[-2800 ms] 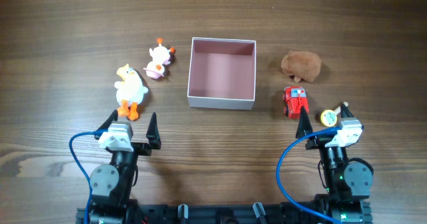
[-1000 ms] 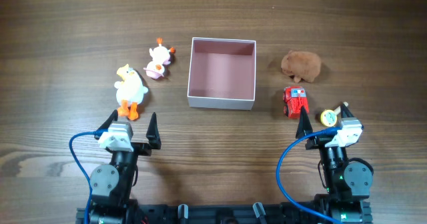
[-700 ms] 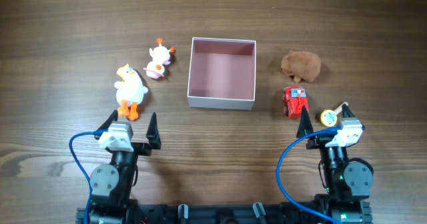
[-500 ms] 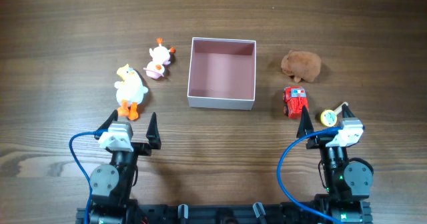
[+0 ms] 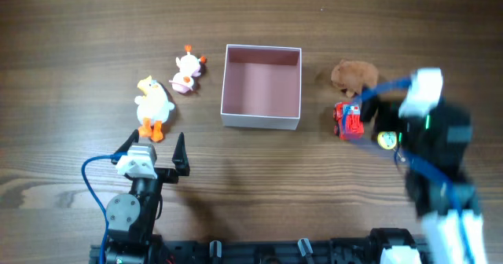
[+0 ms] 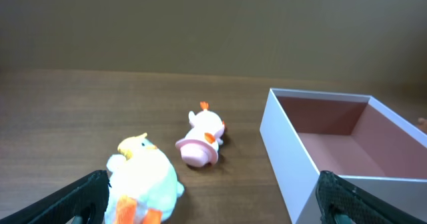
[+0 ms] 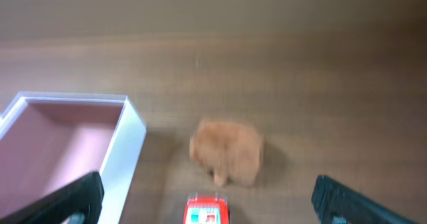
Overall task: Pack container
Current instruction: 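Move the right gripper to the brown plush hamster and grasp it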
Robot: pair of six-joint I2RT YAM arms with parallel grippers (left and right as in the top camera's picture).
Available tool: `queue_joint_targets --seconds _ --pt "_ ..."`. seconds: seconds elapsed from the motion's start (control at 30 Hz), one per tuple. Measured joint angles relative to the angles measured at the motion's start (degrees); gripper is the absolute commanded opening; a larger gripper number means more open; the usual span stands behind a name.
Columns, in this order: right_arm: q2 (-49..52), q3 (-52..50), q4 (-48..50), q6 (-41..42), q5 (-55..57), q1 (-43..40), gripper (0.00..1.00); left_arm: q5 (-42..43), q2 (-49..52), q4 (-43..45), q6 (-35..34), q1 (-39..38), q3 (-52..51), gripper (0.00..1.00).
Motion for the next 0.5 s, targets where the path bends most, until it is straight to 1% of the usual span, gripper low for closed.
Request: queue_joint_targets --seconds 0.13,0.23,0.33,0.5 --pt "19.5 21.5 -14.9 0.0 -0.3 0.0 1.00 0.2 0.0 0.0 0.0 0.0 0.0 1.00" --pt "29.7 31.6 -19.9 0.0 -0.7 0.0 0.99 0.2 0.0 0.0 0.0 0.0 0.0 1.00" --pt "36.3 34.9 -20.2 0.0 -1.7 0.0 1.00 0.2 0.0 0.0 0.0 0.0 0.0 1.00" --pt "44.6 35.1 -20.4 0.0 -2.2 0.0 1.00 0.2 0.0 0.0 0.0 0.0 0.0 1.00"
